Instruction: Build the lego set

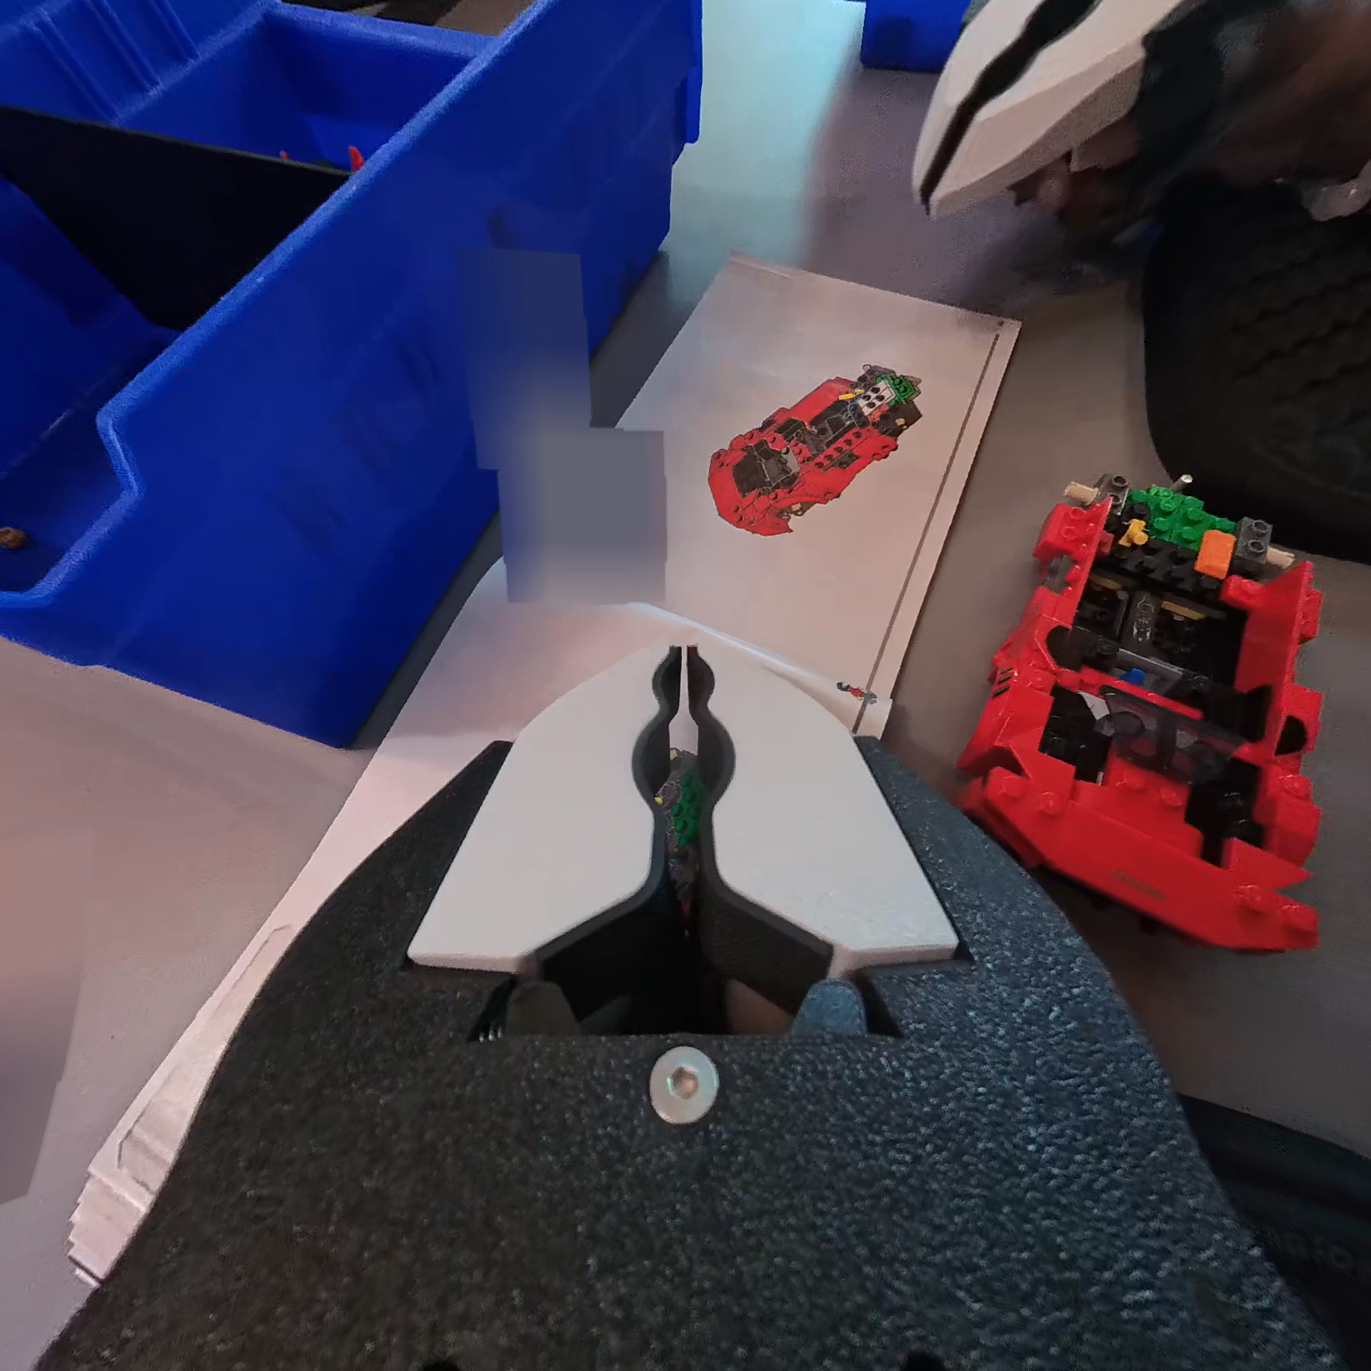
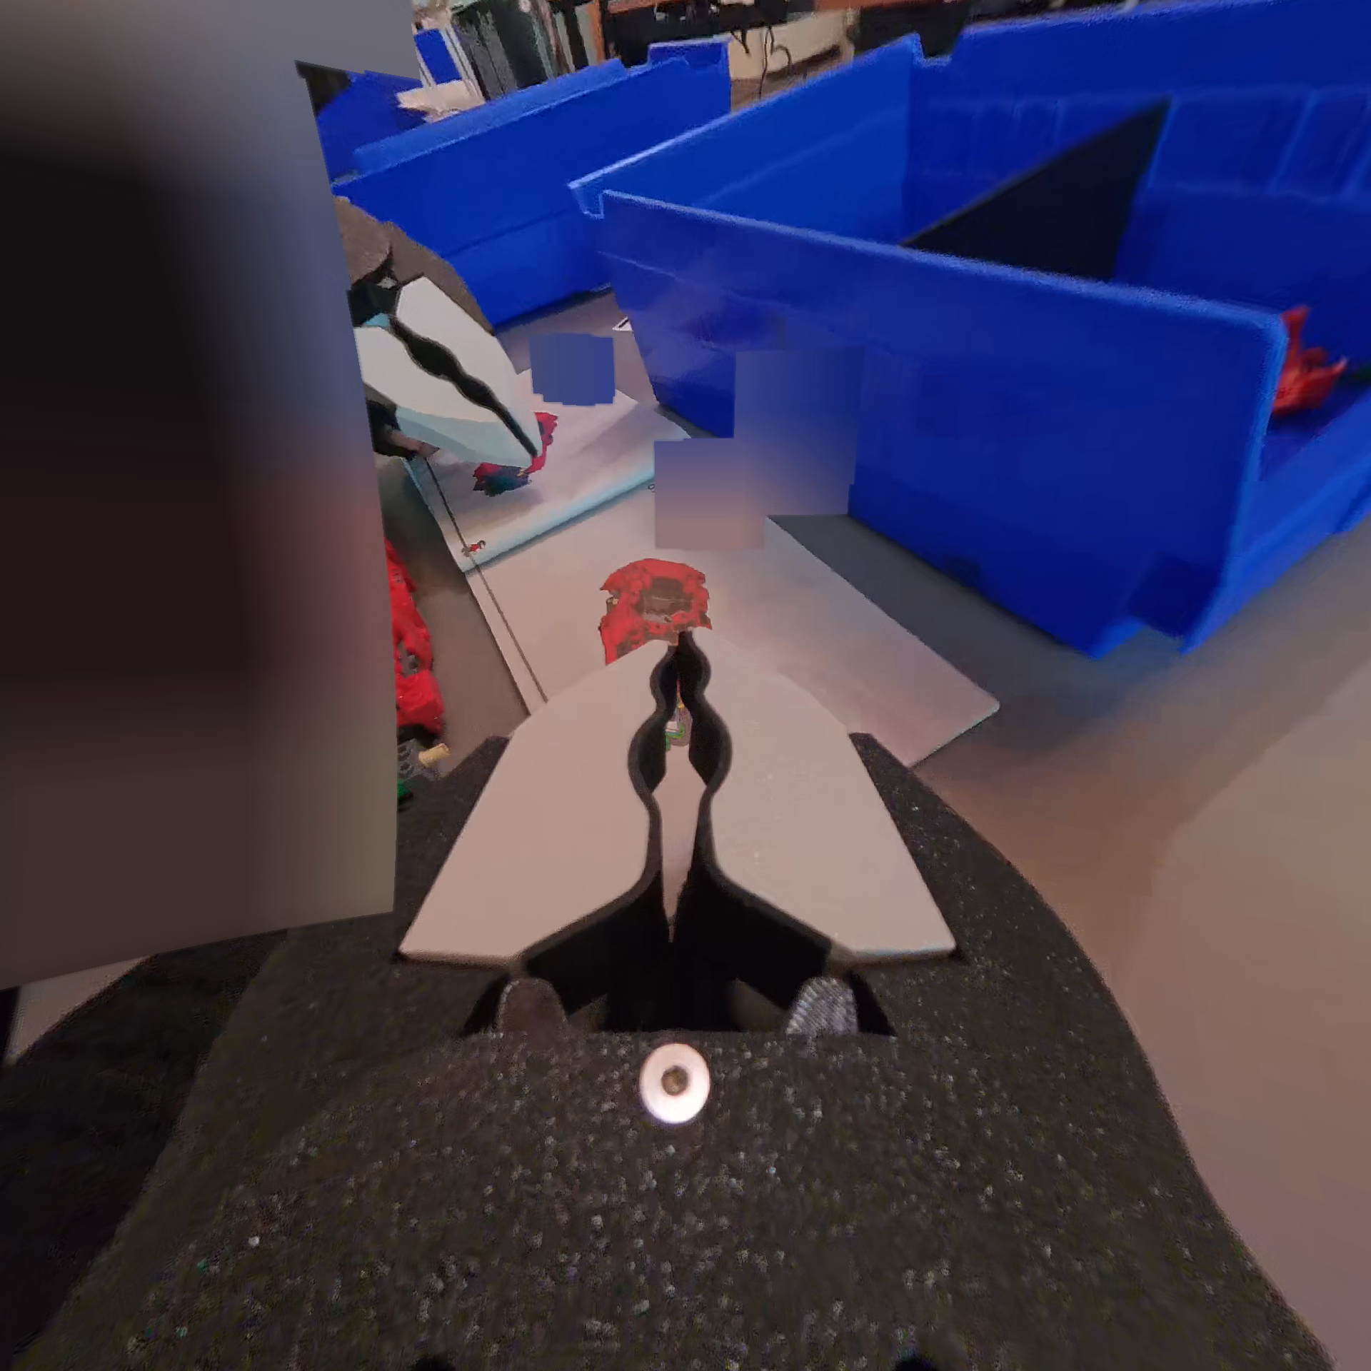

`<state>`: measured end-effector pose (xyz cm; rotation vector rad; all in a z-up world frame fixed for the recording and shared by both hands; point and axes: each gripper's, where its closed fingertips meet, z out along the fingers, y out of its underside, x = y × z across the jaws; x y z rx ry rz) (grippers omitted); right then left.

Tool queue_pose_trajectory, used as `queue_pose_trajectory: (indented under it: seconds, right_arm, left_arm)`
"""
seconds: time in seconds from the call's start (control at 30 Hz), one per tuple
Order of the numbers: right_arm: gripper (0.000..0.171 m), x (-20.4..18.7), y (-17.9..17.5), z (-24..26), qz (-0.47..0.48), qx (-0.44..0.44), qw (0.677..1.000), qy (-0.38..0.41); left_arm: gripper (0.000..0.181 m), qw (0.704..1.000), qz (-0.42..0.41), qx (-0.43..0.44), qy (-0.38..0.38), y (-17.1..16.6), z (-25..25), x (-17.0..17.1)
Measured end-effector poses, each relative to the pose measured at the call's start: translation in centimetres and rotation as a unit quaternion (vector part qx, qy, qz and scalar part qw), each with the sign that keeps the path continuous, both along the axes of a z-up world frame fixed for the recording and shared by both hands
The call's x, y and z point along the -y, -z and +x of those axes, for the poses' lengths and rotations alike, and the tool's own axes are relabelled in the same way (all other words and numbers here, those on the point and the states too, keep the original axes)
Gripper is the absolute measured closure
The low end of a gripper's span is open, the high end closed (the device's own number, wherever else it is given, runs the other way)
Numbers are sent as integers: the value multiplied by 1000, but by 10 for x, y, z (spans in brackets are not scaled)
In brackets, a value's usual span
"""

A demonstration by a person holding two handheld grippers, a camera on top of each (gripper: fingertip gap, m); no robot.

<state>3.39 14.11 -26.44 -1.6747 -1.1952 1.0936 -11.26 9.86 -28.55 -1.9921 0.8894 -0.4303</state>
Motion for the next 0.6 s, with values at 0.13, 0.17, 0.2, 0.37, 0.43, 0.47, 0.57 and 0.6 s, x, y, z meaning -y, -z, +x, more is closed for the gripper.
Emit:
queue_pose_trajectory:
  seconds: [0.13, 0.17, 0.2, 0.37, 0.43, 0.47, 0.57, 0.6]
  right_arm:
    - [169, 0, -3, -3, 37, 8, 999, 5]
    - [159, 0, -11, -7, 39, -6, 999, 5]
    - [145, -2, -23, -10, 39, -17, 999, 9]
    - [135, -74, -86, -19, 80, 131, 986, 65]
    - [140, -108, -86, -33, 41, 212, 975, 49]
    - [141, -125, -74, -40, 10, 262, 964, 39]
    - [146, -170, -16, -57, -60, 396, 916, 24]
    - [146, -178, 4, -57, -78, 441, 894, 23]
  left_arm:
    - [178, 1000, 10, 6, -2, -2, 0, -1]
    - [177, 1000, 11, 7, -5, -1, 0, -2]
    - [176, 1000, 11, 8, -7, -1, -1, -2]
    - [174, 1000, 9, 24, -5, -5, 0, -2]
    - [174, 999, 10, 37, -2, -8, 2, -1]
    - [174, 999, 11, 40, -3, -9, 2, -1]
    - [174, 999, 9, 41, -4, -9, 1, -1]
    - [174, 999, 10, 42, -4, -10, 1, -1]
